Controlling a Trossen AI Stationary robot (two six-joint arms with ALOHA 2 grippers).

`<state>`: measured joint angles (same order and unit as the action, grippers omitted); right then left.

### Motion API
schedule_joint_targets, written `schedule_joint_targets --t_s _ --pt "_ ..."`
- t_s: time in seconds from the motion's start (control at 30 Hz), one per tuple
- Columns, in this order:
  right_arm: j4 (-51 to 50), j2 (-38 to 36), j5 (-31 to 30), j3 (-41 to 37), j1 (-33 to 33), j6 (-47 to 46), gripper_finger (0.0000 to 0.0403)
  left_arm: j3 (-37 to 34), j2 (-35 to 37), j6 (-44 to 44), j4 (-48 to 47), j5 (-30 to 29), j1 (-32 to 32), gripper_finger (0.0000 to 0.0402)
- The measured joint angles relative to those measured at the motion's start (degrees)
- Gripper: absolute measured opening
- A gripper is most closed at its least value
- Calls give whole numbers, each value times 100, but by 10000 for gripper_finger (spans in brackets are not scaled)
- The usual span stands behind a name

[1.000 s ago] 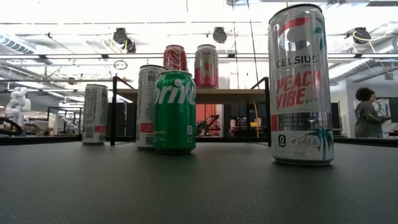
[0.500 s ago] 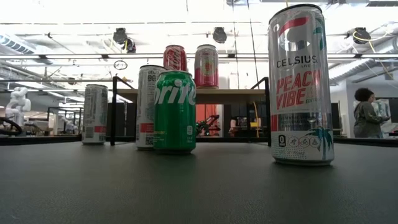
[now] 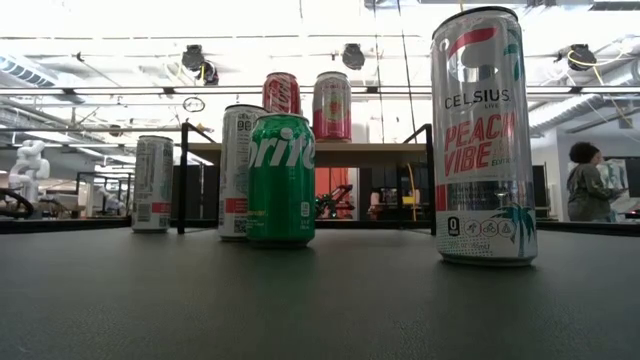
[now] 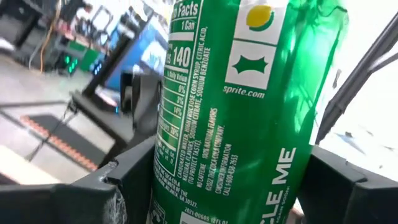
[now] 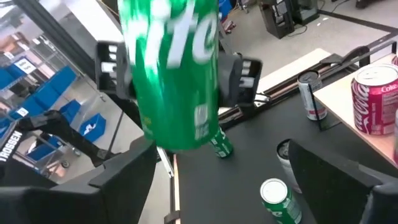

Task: Place canned beverage on shelf
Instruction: Put the bottom green soda can on the shelf

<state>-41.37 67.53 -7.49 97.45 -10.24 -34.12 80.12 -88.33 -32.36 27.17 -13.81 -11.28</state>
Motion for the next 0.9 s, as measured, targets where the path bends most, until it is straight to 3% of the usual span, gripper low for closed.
schedule_joint_targets --t_s 0.3,0.63,0.9 --pt "464 340 173 -2 2 -9 367 0 7 12 603 281 275 293" --pt "695 374 484 -3 108 93 380 2 10 -22 593 458 386 293" --pt "1163 493 1114 -7 356 302 380 2 10 139 587 558 382 293"
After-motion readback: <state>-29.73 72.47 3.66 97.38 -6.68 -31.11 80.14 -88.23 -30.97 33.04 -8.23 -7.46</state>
